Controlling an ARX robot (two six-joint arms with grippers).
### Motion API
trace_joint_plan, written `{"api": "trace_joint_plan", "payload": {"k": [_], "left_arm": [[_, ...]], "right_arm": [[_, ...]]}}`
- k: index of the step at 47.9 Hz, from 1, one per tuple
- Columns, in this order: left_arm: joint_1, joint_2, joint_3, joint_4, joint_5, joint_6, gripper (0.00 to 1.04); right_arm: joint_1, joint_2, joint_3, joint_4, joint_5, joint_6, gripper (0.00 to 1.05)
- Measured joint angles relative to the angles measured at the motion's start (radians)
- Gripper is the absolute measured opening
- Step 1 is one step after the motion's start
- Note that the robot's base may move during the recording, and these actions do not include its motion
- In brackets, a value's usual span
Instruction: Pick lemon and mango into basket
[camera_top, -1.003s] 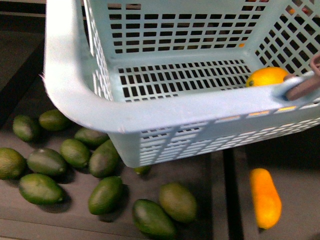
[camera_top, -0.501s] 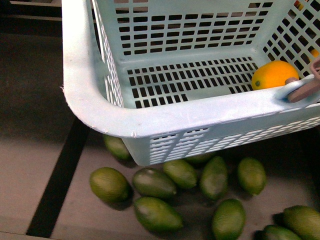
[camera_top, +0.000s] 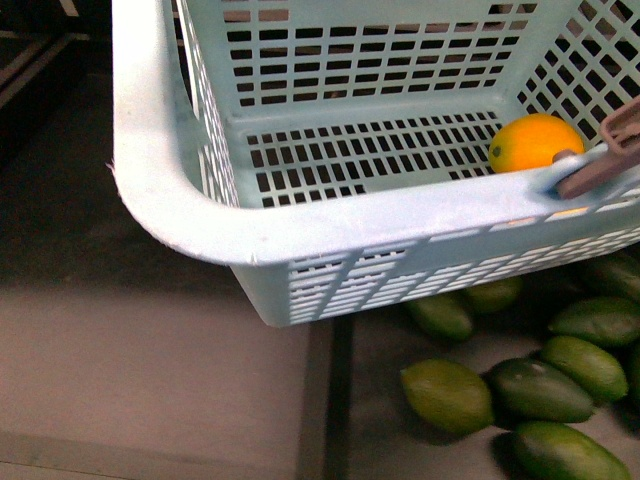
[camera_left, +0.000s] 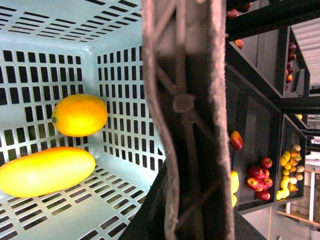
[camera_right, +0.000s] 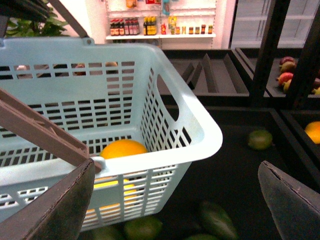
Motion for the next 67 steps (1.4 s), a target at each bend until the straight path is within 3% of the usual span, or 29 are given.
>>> {"api": "trace_joint_plan", "payload": {"k": [31, 33, 34, 38, 42, 67], "left_arm": [[0.014, -0.002, 0.0, 0.0, -0.024, 0.015, 0.05], [-0.003, 0.014, 0.026, -0.042, -0.166, -0.016, 0.05], [-0.017, 0.031, 0.05, -0.061, -0.285, -0.067, 0.05], [-0.042, 0.096, 0.122, -0.062, -0.538, -0.225, 0.05], [-0.029, 0.151, 0.18, -0.062, -0.614, -0.261, 0.05], [0.132, 0.462, 0.43, -0.086, -0.584, -0.459, 0.05]], "right_arm": [[-0.001, -0.002, -0.001, 0.0, -0.008, 0.0, 0.96], [-0.001, -0.002, -0.001, 0.0, -0.004, 0.0, 0.96], [-0.001, -0.002, -0.001, 0.0, -0.003, 0.0, 0.96], [-0.001, -0.002, -0.001, 0.0, -0.006, 0.0, 0.96], [-0.001, -0.002, -0.001, 0.0, -0.003, 0.0, 0.96], [-0.001, -0.002, -0.001, 0.0, -0.002, 0.0, 0.96]]}}
